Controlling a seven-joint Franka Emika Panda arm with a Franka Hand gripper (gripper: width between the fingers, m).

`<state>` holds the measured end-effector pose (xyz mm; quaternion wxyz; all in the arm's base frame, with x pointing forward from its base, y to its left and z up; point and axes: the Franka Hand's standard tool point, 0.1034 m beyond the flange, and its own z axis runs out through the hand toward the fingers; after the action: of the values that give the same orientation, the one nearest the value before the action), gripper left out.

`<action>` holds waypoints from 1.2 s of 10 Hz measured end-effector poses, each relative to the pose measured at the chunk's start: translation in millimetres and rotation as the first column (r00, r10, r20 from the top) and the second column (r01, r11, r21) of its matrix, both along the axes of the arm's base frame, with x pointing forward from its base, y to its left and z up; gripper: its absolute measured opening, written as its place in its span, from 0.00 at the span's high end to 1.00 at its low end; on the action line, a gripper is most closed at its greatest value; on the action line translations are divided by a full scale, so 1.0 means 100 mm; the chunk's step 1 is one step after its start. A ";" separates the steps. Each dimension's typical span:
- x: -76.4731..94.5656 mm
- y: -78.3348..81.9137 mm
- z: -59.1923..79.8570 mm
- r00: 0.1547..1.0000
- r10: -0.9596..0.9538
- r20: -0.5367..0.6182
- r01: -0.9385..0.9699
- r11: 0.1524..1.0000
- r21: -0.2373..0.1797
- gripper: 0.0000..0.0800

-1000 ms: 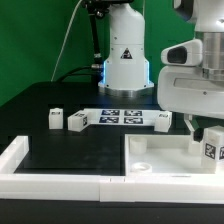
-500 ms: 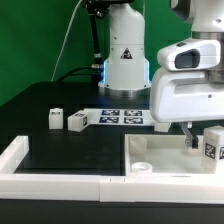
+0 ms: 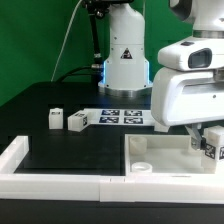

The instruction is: Assemble one leg

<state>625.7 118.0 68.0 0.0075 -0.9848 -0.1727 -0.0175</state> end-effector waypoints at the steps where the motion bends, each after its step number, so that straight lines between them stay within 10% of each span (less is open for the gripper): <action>1: 0.00 0.00 0.00 1.000 -0.027 -0.001 0.027 1.000 0.001 0.49; 2: 0.00 0.00 0.00 0.999 -0.042 -0.001 0.042 0.999 0.002 0.64; 5: -0.01 0.03 0.00 0.907 -0.422 -0.015 0.422 0.906 0.016 0.64; 12: -0.01 0.01 -0.01 0.227 -0.971 -0.068 0.974 0.226 0.024 0.64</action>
Offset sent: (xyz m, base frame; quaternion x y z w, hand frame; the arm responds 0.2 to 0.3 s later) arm -0.0024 -0.0041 -0.0007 0.0049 -0.0057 0.2769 0.9609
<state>625.1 119.0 67.4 0.0283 -0.8783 0.4773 -0.0046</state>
